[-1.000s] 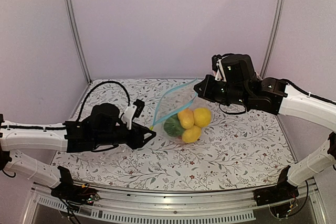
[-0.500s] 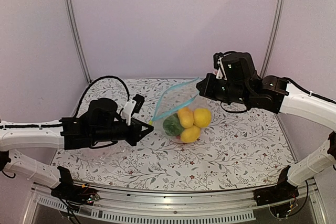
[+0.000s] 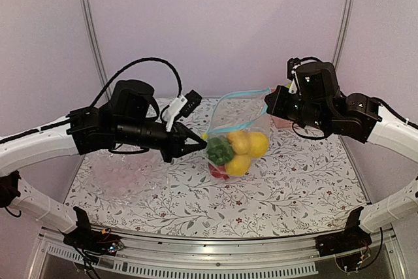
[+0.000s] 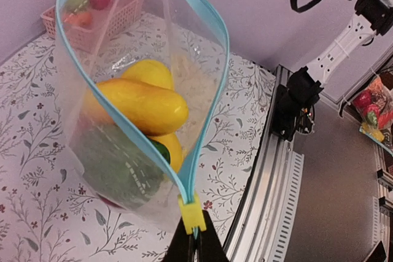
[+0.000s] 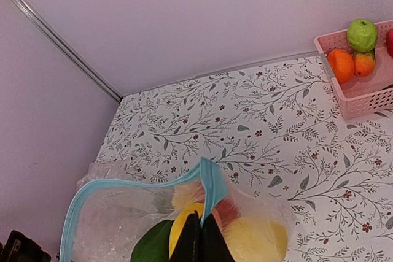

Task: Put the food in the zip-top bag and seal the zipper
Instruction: Adjust the zipper food storage bag at the center of the board, then pass from the left arm to the right

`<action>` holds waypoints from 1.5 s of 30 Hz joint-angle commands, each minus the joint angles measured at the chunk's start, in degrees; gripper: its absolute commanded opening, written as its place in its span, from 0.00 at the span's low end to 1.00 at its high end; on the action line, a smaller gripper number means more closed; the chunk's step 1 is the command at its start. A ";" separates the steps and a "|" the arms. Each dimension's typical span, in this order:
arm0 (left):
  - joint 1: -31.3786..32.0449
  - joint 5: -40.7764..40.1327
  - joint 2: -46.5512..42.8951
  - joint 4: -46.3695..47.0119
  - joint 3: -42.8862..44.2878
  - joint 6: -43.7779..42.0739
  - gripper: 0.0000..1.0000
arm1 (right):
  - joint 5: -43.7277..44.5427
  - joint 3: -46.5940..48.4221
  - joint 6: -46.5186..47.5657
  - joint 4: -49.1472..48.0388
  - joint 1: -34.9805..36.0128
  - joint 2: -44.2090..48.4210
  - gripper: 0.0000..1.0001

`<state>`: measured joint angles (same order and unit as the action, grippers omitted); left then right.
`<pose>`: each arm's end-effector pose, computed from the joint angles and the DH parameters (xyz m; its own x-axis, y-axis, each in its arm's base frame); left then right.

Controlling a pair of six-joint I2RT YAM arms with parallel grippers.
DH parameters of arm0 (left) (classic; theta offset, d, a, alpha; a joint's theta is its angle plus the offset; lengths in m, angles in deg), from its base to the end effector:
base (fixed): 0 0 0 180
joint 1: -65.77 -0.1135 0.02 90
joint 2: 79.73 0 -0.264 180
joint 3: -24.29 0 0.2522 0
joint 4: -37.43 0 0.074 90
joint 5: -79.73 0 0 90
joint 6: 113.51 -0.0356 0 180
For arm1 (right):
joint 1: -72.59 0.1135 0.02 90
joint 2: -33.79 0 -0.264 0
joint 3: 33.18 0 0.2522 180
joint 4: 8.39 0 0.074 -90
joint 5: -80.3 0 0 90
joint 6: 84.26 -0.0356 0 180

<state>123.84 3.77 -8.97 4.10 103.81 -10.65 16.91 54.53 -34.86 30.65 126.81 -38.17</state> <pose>0.1413 -0.2430 0.3560 -0.4236 0.2715 -0.8642 0.8675 0.3962 -0.3008 0.1756 0.2164 0.3911 -0.4910 0.3139 -0.8127 -0.2176 0.8591 0.4633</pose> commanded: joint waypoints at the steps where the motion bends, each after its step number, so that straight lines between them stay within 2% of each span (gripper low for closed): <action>1: -0.49 4.11 4.26 -6.74 -0.07 -4.24 0.00 | 1.83 -3.89 -2.36 3.33 -0.92 0.18 0.09; 4: -0.72 4.36 6.86 -9.78 1.49 -6.66 0.00 | 1.86 -5.00 -1.40 4.44 -1.17 0.45 0.34; 7: -0.97 3.97 9.61 -14.20 4.19 -10.29 0.00 | -0.59 -3.97 5.64 5.82 -1.14 1.64 0.60; 8: -1.02 3.88 10.40 -15.59 5.14 -11.05 0.00 | -2.23 -2.96 8.20 7.08 -1.14 2.00 0.67; 10: -1.16 4.03 11.34 -17.67 6.72 -12.32 0.00 | -6.93 -0.25 16.02 10.27 -1.19 2.59 0.73; 13: -1.49 4.43 11.21 -19.04 7.82 -13.35 0.00 | -15.00 0.09 23.42 11.59 -1.07 4.70 0.74; 16: -2.32 5.86 10.58 -19.41 8.38 -14.42 0.00 | -29.65 -0.25 27.46 11.64 -1.02 6.85 0.75; 18: -2.93 7.19 10.16 -19.51 8.34 -14.65 0.00 | -34.86 -0.42 29.15 11.71 0.05 6.89 0.74; 27: -4.60 12.49 9.00 -19.33 7.96 -15.32 0.00 | -40.20 -1.18 30.75 6.59 6.65 -0.97 0.67; 36: -4.97 14.79 9.53 -19.10 7.44 -15.26 0.00 | -39.81 3.41 36.66 9.15 6.80 -6.96 0.64; 43: -5.74 15.58 9.32 -18.23 6.81 -14.55 0.00 | -42.97 5.35 38.31 11.28 6.85 -11.37 0.46; 45: -5.93 16.15 9.14 -17.82 6.62 -14.46 0.00 | -42.95 5.03 38.23 11.24 6.86 -11.73 0.43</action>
<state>119.05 17.89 1.50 -14.94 111.05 -25.21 -24.14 58.95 2.21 39.94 133.34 -48.44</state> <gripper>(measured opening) 0.006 0.449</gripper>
